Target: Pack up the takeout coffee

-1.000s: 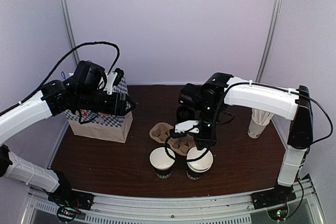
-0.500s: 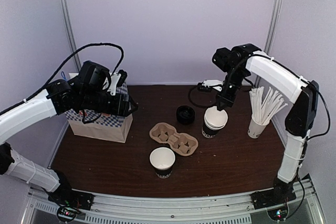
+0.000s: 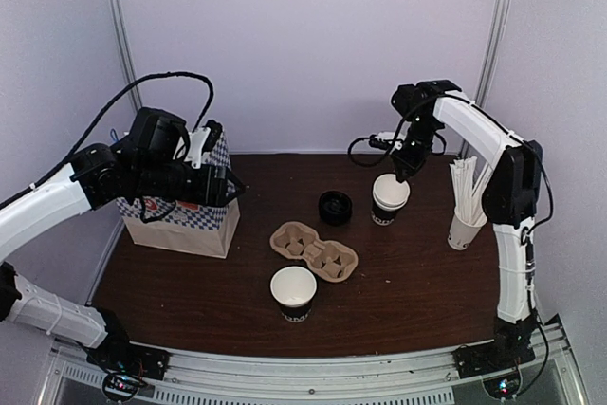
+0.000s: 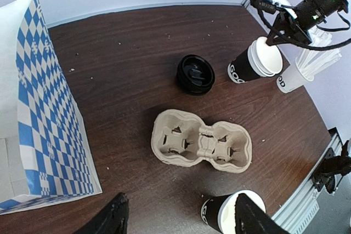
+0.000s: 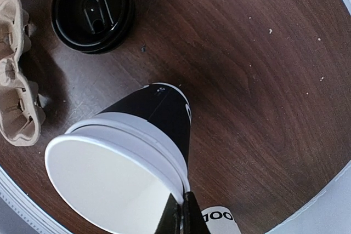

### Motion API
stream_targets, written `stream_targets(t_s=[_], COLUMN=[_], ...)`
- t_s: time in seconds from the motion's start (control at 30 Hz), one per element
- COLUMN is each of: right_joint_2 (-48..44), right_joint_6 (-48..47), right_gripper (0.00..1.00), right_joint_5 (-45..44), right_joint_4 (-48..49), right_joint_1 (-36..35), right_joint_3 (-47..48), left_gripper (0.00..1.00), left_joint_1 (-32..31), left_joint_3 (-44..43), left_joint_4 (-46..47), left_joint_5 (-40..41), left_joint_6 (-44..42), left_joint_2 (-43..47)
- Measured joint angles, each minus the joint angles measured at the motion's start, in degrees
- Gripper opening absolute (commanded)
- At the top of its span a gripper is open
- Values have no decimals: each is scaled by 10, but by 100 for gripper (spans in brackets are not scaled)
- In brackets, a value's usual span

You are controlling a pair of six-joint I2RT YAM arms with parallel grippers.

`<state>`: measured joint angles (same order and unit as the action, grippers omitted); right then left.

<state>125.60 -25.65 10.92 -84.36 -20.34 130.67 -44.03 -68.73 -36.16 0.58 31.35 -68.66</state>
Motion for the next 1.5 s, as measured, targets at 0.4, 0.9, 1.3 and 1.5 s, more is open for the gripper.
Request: stream_targets(t_s=[0.4,0.9,1.3,1.5], right_joint_2=[47,59,-140,-249], right_joint_6=[28,47,60,37], right_gripper=[0,40,41,40], right_joint_5=[-3,7,68,102], right_joint_4=[14,18,67,143], right_joint_1=[25,39,22,-32], right_joint_3=[41,50,-81,-263], left_gripper=[67,67,63,61], left_joint_1=[0,0,-3,-28], left_joint_3=[3,3,-5,-66], left_joint_4=[-1,-1,0,-16], left_joint_5=[-24,-32,-63,-88], left_joint_6=[0,1,-16,-61], left_joint_2=[1,-4,-57,-147])
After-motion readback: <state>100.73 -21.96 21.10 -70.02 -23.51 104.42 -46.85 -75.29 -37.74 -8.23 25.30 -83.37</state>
